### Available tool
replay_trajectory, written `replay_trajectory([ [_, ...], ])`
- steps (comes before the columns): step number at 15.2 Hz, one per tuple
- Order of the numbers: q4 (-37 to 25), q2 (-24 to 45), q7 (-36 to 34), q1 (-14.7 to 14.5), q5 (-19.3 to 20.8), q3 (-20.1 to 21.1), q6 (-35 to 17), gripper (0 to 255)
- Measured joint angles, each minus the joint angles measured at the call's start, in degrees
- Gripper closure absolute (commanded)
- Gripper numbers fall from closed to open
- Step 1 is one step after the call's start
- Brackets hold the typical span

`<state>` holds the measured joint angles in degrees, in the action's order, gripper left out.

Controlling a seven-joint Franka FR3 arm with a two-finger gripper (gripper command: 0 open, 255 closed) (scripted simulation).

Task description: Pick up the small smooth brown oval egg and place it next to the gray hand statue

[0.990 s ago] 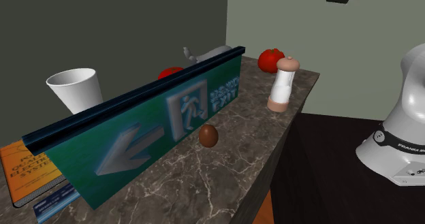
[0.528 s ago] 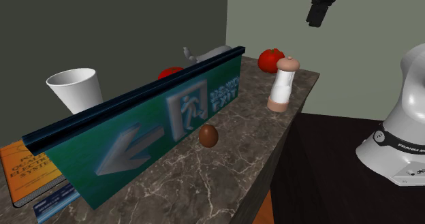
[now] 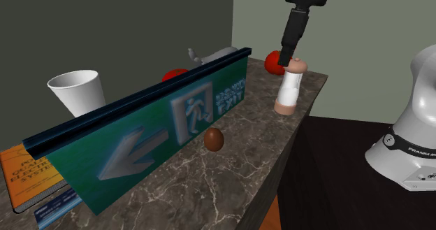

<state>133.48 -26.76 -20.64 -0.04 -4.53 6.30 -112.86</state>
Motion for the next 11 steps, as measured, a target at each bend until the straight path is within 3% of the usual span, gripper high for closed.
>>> replay_trajectory([
  [11, -6.9, 21.8, -9.1, -0.4, 0.5, 4.3, -15.4, 0],
])
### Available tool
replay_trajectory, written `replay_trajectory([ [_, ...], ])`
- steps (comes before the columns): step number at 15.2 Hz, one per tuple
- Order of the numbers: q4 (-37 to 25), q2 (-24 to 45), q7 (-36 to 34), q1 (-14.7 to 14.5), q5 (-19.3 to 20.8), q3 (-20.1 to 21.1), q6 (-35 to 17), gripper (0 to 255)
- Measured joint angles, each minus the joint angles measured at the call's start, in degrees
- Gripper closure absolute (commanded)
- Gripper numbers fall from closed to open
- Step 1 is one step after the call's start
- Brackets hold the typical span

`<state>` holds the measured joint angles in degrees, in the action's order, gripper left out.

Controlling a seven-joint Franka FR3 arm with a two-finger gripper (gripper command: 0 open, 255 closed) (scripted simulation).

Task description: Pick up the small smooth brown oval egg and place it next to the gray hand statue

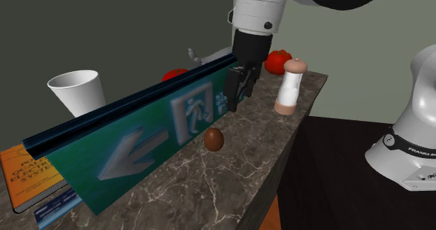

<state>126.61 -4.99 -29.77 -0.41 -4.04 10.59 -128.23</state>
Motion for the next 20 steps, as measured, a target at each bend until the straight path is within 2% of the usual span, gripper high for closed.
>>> replay_trajectory([
  [7, -8.5, 14.3, -5.9, -1.2, 2.6, 0.9, -6.0, 0],
  [14, -8.3, 18.5, -6.9, -1.7, 3.6, 0.7, -10.4, 0],
  [20, -8.3, 19.0, -6.9, -1.7, 3.7, 0.7, -11.0, 0],
])
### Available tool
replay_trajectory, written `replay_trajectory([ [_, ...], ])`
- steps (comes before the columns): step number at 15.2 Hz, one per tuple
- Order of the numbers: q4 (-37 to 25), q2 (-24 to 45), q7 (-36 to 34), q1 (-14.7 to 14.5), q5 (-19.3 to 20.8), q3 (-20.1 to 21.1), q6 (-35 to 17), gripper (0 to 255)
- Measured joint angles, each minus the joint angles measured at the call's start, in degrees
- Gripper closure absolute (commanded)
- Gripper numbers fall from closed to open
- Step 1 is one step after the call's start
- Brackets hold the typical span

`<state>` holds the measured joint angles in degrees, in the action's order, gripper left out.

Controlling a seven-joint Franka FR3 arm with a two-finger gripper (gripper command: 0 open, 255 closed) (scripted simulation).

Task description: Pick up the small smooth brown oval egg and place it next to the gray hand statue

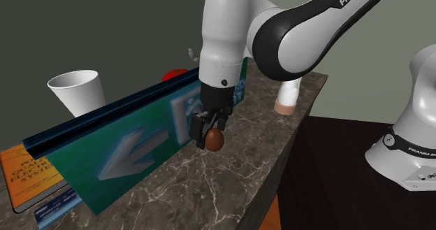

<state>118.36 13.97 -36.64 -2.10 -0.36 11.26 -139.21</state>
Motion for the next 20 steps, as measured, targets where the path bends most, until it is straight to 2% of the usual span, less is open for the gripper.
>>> replay_trajectory([
  [1, 0.0, 0.0, 0.0, 0.0, 0.0, 0.0, 0.0, 255],
  [11, 0.0, 0.0, 0.0, 0.0, 0.0, 0.0, -0.1, 255],
  [20, -1.9, -3.5, 0.5, 0.3, -0.8, 0.2, 5.4, 255],
])
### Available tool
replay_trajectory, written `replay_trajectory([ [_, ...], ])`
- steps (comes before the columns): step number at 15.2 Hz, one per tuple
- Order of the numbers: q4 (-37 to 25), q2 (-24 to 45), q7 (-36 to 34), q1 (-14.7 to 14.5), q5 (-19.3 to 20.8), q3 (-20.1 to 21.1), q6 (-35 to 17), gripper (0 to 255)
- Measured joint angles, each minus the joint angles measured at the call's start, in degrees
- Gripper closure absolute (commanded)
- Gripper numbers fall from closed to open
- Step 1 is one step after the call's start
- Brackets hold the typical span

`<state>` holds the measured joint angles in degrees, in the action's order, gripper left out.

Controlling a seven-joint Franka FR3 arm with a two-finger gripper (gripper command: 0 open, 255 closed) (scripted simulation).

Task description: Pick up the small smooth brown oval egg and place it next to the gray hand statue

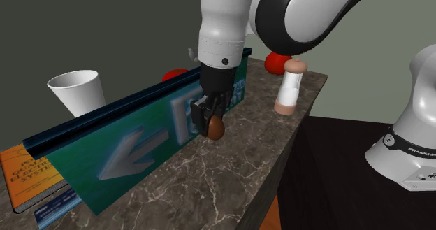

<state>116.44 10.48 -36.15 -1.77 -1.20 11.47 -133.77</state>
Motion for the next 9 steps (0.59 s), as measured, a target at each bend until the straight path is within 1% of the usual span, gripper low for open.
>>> replay_trajectory([
  [9, -3.4, -3.0, 0.1, 0.1, -0.6, 0.1, 6.4, 255],
])
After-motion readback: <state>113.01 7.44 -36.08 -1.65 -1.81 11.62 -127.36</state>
